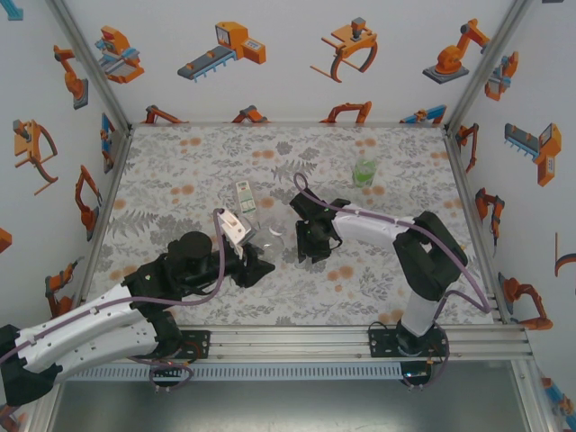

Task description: Screw on the bottle caps

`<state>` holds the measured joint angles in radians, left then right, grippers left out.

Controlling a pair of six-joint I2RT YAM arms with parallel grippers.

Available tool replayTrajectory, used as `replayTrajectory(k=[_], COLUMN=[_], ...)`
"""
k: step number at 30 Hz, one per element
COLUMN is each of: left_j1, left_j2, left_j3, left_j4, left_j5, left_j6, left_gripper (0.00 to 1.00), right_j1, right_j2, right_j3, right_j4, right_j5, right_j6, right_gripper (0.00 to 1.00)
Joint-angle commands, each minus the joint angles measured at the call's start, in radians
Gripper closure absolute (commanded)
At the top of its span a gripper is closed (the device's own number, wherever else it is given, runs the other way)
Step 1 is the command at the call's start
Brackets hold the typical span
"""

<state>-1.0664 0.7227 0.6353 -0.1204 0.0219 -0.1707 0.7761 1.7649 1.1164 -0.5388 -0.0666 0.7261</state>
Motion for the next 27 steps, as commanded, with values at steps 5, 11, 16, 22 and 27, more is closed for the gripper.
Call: replayTrajectory(k=[5, 11, 16, 22, 27], left_j1=[0.008, 0.01, 0.011, 0.016, 0.018], left_j2=[-0.006, -0.018, -0.028, -0.033, -0.034], left_j3=[-0.008, -0.006, -0.006, -0.005, -0.006], left_j4=[0.027, 0.012, 0.004, 0.001, 0.0], left_j5=[-0.003, -0.001, -0.003, -0.002, -0.002], left_j6=[-0.013, -0.012, -0.009, -0.006, -0.009], left_gripper=[1.0, 1.0, 1.0, 1.0, 1.0], right_j1=[0.034, 0.047, 0.048, 0.05, 0.051], right_j2=[-0.002, 0.022, 0.046, 0.059, 0.07], right_j3=[0.07, 0.087, 0.083, 0.083, 0.084], right_j4=[-0.031, -0.042, -0.046, -0.041, -0.04], right_j5=[-0.004, 0.009, 0.011, 0.011, 0.01], right_j6=[0.008, 0.01, 0.007, 0.006, 0.005], right_gripper=[0.61, 0.61, 0.58, 0.58, 0.58])
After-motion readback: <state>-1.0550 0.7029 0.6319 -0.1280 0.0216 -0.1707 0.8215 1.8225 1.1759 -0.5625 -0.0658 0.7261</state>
